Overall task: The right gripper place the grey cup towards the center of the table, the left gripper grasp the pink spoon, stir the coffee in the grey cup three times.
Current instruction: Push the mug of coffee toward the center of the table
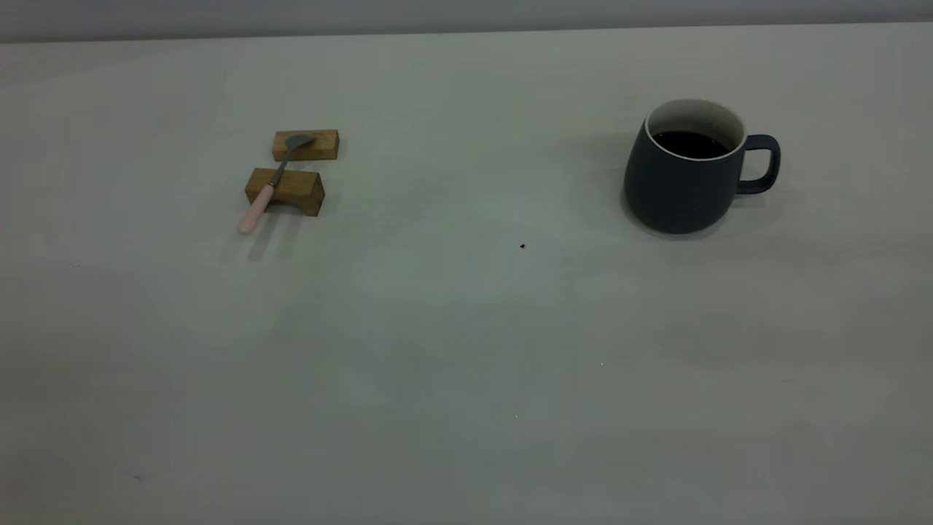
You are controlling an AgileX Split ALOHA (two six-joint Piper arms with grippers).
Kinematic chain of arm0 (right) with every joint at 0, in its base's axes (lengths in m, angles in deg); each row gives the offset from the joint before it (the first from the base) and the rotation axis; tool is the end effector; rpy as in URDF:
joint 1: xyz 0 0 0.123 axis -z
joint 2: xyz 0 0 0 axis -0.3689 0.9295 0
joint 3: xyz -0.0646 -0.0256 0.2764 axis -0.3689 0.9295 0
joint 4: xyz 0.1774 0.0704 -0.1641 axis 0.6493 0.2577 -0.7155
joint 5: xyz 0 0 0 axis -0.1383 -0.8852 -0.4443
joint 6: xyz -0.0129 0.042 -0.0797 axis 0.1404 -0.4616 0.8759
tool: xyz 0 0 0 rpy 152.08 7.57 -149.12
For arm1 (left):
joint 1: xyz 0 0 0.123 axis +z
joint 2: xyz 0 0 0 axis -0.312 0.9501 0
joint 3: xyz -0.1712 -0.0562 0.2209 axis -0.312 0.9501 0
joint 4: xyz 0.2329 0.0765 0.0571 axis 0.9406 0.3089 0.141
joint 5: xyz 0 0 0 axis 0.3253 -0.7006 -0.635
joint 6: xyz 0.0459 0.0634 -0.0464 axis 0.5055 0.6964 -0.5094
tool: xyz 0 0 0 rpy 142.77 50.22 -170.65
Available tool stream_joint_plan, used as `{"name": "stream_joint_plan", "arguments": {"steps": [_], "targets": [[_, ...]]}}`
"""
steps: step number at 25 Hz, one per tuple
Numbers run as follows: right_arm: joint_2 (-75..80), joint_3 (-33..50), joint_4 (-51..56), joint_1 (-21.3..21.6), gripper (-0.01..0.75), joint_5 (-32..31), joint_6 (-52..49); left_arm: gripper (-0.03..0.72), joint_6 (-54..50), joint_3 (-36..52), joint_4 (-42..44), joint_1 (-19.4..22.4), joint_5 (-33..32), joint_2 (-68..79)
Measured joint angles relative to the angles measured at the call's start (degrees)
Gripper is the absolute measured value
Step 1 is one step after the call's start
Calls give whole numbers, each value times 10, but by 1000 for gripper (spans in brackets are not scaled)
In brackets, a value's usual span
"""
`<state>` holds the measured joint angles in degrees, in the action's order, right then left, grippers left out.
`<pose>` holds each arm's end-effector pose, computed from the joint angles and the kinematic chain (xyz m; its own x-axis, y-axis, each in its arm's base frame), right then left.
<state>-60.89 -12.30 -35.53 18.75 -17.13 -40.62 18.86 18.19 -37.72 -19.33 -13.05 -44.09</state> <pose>0.0075 0.0062 0.2751 -0.6292 0.0279 -0.7768 -0.0623 0.9943 0.0861 -0.0094 0.0034 0.2681 -0.5118 -0.0078 -0.8591 -0.0188 0.9998 0.0021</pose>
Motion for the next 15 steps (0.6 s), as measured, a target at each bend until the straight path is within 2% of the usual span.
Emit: {"name": "stream_joint_plan", "arguments": {"steps": [2, 13, 15], "targets": [[60, 0, 9, 0, 441, 41, 26, 508, 0, 0, 0, 0, 0, 0], [465, -3, 69, 0, 438, 348, 213, 508, 0, 0, 0, 0, 0, 0], [546, -23, 85, 0, 438, 384, 255, 508, 0, 0, 0, 0, 0, 0]]}}
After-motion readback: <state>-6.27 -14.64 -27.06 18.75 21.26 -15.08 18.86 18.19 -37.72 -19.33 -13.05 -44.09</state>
